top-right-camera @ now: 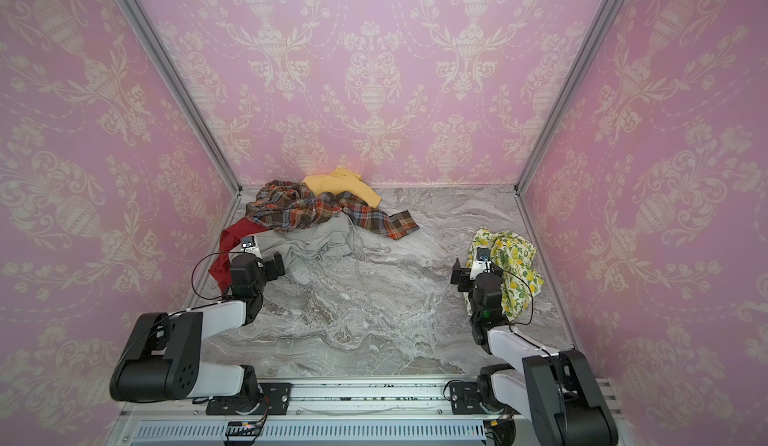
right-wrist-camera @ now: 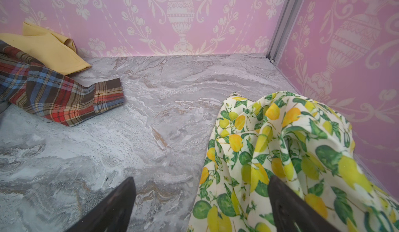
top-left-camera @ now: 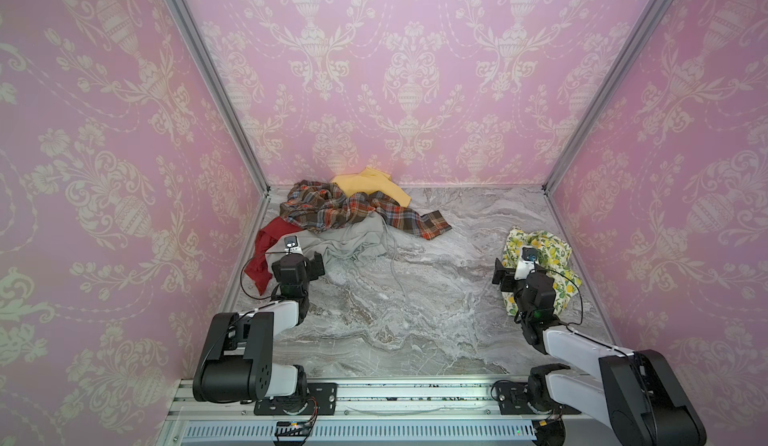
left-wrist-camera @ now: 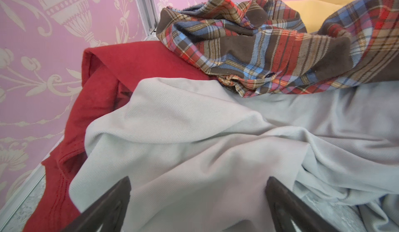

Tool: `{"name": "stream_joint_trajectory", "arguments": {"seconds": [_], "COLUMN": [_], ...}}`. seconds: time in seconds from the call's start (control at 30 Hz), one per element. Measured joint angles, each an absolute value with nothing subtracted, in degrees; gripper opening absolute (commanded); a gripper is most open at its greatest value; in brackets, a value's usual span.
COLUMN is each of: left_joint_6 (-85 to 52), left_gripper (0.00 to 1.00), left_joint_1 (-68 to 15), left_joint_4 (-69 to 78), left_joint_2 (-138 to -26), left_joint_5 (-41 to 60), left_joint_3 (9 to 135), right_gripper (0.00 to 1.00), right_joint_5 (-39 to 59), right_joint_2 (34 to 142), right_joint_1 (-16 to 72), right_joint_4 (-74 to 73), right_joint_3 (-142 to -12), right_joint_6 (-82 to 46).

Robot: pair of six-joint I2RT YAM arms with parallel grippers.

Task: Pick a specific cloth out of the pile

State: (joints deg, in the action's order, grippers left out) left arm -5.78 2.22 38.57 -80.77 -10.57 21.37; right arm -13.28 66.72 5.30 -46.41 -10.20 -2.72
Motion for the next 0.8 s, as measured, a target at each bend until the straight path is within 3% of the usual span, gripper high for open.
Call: {"name": "stream_joint_trajectory", "arguments": {"seconds": [0.57,0.8], "left_joint_6": [-5.5,-5.4], "left_gripper": [0.99,0.99], "left_joint_1": [2.9,2.9], "left_joint_4": [58.7,59.6], "left_joint_2": [-93.5,-93.5], "left_joint_5": [-8.8,-8.8], "left_joint_3": [18.7,18.7], "right_gripper": [0.97,1.00], "right_joint_5": [-7.2,-3.0], "right_joint_2": [86.8,88.8], "right_joint_1": [2.2,1.1], "right_joint_4": [-63.7,-57.3], "right_joint_3": [-12.5,-20.2], "right_joint_6": [-2.8,-2.8]}}
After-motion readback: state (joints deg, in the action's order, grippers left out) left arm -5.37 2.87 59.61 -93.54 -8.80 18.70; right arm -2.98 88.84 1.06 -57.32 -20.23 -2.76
